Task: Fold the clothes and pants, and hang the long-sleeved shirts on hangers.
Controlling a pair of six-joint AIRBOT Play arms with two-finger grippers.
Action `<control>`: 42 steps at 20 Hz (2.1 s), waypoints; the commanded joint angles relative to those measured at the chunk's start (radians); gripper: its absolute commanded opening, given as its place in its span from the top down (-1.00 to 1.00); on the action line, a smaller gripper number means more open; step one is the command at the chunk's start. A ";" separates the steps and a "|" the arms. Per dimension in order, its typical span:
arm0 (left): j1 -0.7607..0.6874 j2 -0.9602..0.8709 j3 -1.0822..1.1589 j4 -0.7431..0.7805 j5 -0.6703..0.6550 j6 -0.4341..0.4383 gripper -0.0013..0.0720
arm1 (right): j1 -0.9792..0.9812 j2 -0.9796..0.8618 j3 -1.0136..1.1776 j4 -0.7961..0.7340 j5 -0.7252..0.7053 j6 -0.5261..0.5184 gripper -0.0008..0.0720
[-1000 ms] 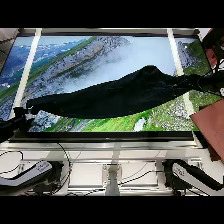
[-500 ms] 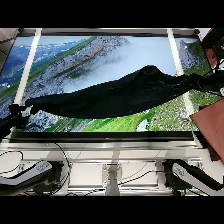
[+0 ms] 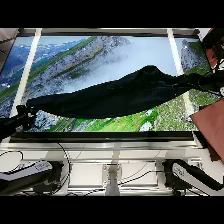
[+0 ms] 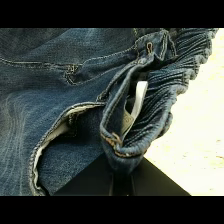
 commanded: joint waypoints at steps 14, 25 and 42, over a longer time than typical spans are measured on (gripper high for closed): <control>-0.167 -0.071 0.542 0.048 0.058 0.091 0.89 | 0.000 -0.009 0.015 -0.048 -0.360 0.217 0.89; -0.176 -0.092 0.866 0.884 -0.515 -0.068 0.89 | -0.037 -0.006 0.114 -0.148 0.369 -0.004 0.88; -0.172 -0.093 0.555 1.384 -0.573 -0.081 0.88 | -0.037 0.229 -0.558 -0.156 0.359 0.076 0.88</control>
